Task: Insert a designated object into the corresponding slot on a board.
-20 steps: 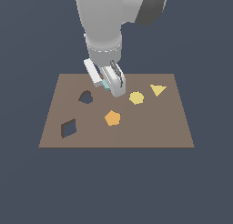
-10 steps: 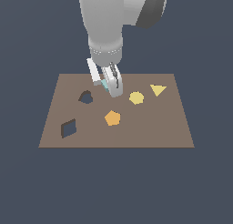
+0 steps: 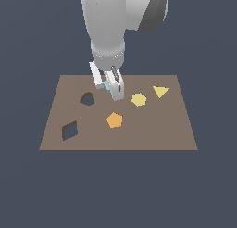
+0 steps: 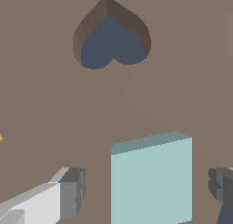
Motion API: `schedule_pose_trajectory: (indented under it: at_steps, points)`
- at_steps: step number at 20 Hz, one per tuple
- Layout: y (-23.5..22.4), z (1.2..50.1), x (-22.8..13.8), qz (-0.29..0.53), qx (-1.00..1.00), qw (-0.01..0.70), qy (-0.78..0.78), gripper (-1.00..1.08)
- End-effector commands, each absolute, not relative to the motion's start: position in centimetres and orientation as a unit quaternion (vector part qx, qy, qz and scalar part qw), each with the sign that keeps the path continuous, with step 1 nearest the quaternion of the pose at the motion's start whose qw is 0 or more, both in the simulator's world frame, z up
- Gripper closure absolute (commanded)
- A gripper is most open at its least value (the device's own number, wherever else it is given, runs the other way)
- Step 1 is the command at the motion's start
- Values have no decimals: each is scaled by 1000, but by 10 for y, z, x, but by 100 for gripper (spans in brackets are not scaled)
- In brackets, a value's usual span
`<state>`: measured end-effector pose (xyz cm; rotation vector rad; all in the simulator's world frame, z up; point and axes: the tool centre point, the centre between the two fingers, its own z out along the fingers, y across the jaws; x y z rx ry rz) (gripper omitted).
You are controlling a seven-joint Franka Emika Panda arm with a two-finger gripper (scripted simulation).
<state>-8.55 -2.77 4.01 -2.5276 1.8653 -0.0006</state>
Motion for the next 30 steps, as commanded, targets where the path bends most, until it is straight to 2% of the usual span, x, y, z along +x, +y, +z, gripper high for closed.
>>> schedule_pose_trajectory:
  at_steps: [1,4,5,30]
  points:
    - [-28,33,-86,0,-804,0,595,-92]
    - [-28,30,-86,0,-804,0,595,-92]
    - [-28,30,-86,0,-804,0,595,108]
    - [-37,34,-85,0,-821,0,571,108]
